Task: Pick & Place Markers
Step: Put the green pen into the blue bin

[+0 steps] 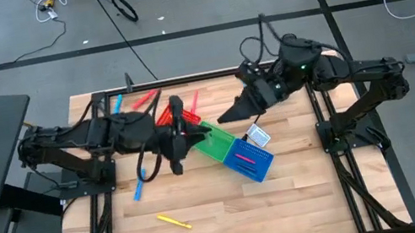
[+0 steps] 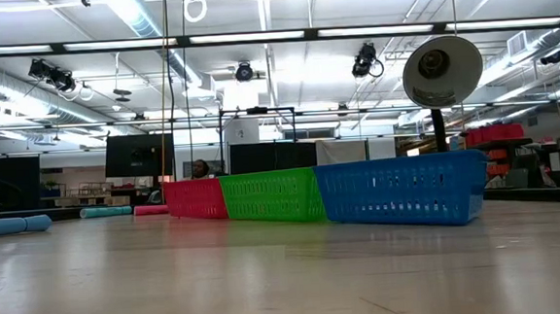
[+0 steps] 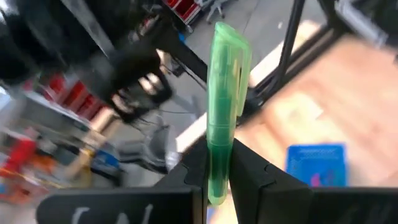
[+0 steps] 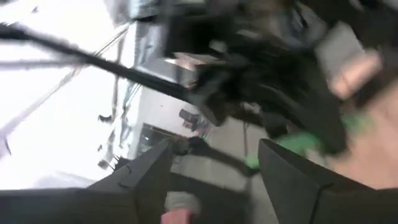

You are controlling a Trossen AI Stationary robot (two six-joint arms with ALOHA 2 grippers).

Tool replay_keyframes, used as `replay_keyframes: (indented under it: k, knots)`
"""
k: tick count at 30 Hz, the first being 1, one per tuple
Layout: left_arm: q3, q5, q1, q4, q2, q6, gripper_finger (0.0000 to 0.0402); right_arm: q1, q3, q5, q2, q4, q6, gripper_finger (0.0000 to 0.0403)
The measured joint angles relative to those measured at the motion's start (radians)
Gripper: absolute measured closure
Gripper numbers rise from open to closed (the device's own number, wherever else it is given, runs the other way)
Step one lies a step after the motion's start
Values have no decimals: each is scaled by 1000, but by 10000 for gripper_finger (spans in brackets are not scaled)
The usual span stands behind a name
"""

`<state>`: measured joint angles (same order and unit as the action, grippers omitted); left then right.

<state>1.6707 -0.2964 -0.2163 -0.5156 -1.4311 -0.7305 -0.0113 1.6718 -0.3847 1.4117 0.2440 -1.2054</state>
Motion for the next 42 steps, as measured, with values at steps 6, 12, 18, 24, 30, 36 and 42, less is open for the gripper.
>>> replay_keyframes:
  k: [6, 12, 18, 24, 30, 36, 42]
  knots:
    - [0, -125, -33, 2, 0, -233, 359, -28, 0, -8, 0, 173, -246, 181]
    - [0, -259, -53, 6, 0, -387, 359, -64, 0, 23, 27, 115, -351, 186]
    - [0, -310, -69, 26, 0, -479, 359, -65, 0, 36, 95, 55, -384, 186]
    - [0, -313, -83, 25, 0, -491, 359, -65, 0, 36, 141, -58, -384, 186]
    - [0, -318, -108, 24, 0, -495, 359, -61, 0, 37, 153, -69, -379, 186]
    - [0, -332, -109, 24, 0, -497, 359, -61, 0, 62, 153, -65, -353, 212]
    - [0, -332, -109, 27, 0, -496, 359, -61, 0, 62, 153, -60, -332, 296]
